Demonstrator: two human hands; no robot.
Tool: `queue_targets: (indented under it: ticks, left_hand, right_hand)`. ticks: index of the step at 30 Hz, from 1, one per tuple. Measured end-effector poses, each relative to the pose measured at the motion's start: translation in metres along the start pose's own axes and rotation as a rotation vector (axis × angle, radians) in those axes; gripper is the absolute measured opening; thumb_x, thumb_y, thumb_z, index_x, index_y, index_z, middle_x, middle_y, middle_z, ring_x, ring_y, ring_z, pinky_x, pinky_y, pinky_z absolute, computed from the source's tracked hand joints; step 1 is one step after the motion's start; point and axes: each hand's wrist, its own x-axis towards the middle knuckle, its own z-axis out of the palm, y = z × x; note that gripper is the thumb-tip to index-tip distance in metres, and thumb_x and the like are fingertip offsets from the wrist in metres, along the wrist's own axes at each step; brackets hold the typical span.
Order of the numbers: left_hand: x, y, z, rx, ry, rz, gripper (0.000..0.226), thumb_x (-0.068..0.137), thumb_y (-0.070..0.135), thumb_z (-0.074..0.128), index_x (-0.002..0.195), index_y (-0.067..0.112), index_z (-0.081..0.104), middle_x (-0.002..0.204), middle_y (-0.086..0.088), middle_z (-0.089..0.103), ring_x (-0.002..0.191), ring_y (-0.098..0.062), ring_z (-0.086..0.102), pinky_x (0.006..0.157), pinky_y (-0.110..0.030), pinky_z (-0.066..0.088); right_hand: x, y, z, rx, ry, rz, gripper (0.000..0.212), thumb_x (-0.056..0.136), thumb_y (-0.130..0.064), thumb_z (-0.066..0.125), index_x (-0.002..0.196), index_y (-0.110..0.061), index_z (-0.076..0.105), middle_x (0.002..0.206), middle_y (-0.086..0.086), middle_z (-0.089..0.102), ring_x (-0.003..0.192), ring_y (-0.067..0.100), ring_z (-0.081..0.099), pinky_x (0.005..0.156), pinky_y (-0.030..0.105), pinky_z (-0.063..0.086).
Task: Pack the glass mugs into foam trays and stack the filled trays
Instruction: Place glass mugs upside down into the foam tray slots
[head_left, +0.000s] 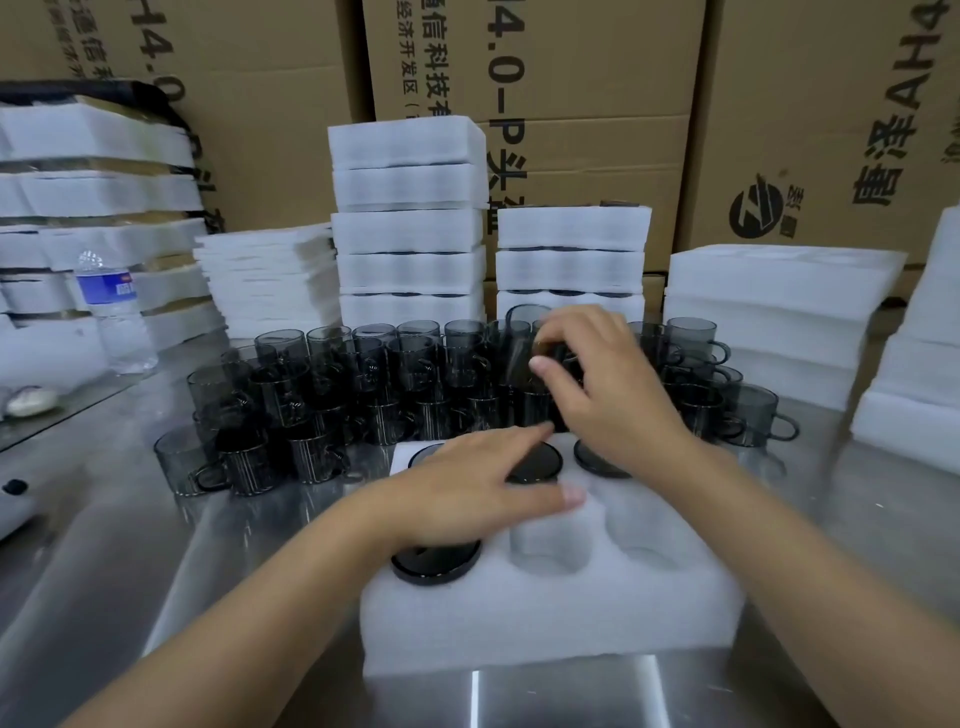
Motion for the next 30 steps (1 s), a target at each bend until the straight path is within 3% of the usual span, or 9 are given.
queue_targets:
  ticks: [3, 6, 10, 12, 14, 17, 22, 26, 30]
  left_hand:
    - [0.001, 0.001, -0.005, -0.433, 0.052, -0.071, 0.074, 0.081, 0.066, 0.045, 0.145, 0.031, 0.031, 0.153, 0.016, 0.024, 0.143, -0.003, 0.018, 0.116, -0.025, 0.013]
    - [0.002, -0.008, -0.002, -0.511, 0.134, -0.079, 0.056, 0.093, 0.043, 0.049, 0.145, 0.027, 0.035, 0.153, 0.017, 0.026, 0.138, 0.003, 0.024, 0.108, -0.018, 0.017]
    - [0.008, -0.010, -0.008, -0.684, 0.211, -0.160, 0.030, 0.086, 0.047, 0.055, 0.114, 0.037, 0.058, 0.121, 0.016, 0.065, 0.101, 0.012, 0.059, 0.079, -0.005, 0.042]
    - [0.009, -0.015, -0.011, -0.748, 0.216, -0.140, 0.044, 0.084, 0.052, 0.050, 0.122, 0.031, 0.058, 0.108, 0.016, 0.071, 0.099, 0.006, 0.063, 0.093, -0.016, 0.043]
    - [0.015, -0.018, -0.013, -0.768, 0.179, -0.110, 0.053, 0.080, 0.060, 0.044, 0.122, 0.030, 0.060, 0.111, 0.013, 0.070, 0.110, -0.001, 0.061, 0.107, -0.031, 0.033]
    - [0.025, -0.016, -0.017, -0.840, 0.080, -0.012, 0.054, 0.091, 0.061, 0.032, 0.119, 0.026, 0.063, 0.113, 0.003, 0.071, 0.113, -0.005, 0.061, 0.103, -0.027, 0.030]
    - [0.032, -0.023, -0.020, -1.034, 0.167, 0.049, 0.041, 0.085, 0.050, 0.050, 0.111, 0.021, 0.064, 0.102, -0.010, 0.073, 0.104, -0.017, 0.068, 0.086, -0.022, 0.053]
    - [0.034, -0.029, -0.021, -1.109, 0.227, 0.090, 0.023, 0.073, 0.036, 0.067, 0.091, 0.024, 0.074, 0.100, -0.006, 0.074, 0.099, -0.019, 0.069, 0.075, -0.023, 0.055]
    - [0.033, -0.032, -0.019, -1.141, 0.191, 0.139, 0.030, 0.067, 0.042, 0.068, 0.090, 0.026, 0.077, 0.101, -0.010, 0.074, 0.101, -0.020, 0.069, 0.074, -0.023, 0.055]
  right_hand:
    - [-0.007, 0.002, 0.004, -0.024, 0.000, -0.053, 0.013, 0.088, -0.014, 0.059, 0.099, -0.008, 0.061, 0.108, 0.004, 0.061, 0.104, 0.025, 0.047, 0.089, 0.032, 0.035]
    - [-0.014, 0.011, 0.000, 0.034, 0.058, 0.030, 0.011, 0.089, -0.015, 0.059, 0.098, -0.010, 0.061, 0.098, -0.005, 0.057, 0.103, 0.021, 0.045, 0.089, 0.028, 0.033]
    - [-0.020, 0.012, -0.001, 0.068, 0.069, 0.041, 0.017, 0.085, -0.022, 0.054, 0.096, -0.011, 0.063, 0.094, -0.009, 0.056, 0.102, 0.019, 0.046, 0.090, 0.030, 0.035]
    - [-0.021, 0.009, 0.000, 0.047, 0.045, -0.046, 0.015, 0.085, -0.020, 0.056, 0.094, -0.010, 0.062, 0.095, -0.007, 0.057, 0.101, 0.023, 0.049, 0.089, 0.039, 0.041]
    - [-0.022, 0.007, -0.001, -0.009, 0.038, -0.154, 0.012, 0.084, -0.016, 0.059, 0.092, -0.008, 0.062, 0.095, -0.003, 0.060, 0.098, 0.026, 0.051, 0.085, 0.046, 0.044]
    - [-0.022, 0.009, -0.003, -0.108, 0.069, -0.260, 0.009, 0.079, -0.009, 0.063, 0.087, -0.006, 0.064, 0.096, 0.002, 0.064, 0.100, 0.027, 0.053, 0.083, 0.049, 0.044]
    - [-0.024, 0.012, -0.007, -0.146, 0.103, -0.364, 0.009, 0.077, -0.006, 0.063, 0.084, -0.004, 0.069, 0.117, 0.012, 0.059, 0.110, 0.024, 0.049, 0.087, 0.042, 0.044]
    - [-0.025, 0.012, -0.007, -0.081, 0.103, -0.364, 0.012, 0.080, -0.003, 0.060, 0.090, -0.004, 0.065, 0.141, 0.011, 0.036, 0.125, 0.025, 0.044, 0.099, 0.028, 0.040]
    - [-0.024, 0.013, -0.007, -0.003, 0.184, -0.224, 0.034, 0.075, -0.012, 0.067, 0.105, -0.002, 0.055, 0.131, 0.007, 0.036, 0.114, 0.009, 0.045, 0.093, 0.017, 0.042]
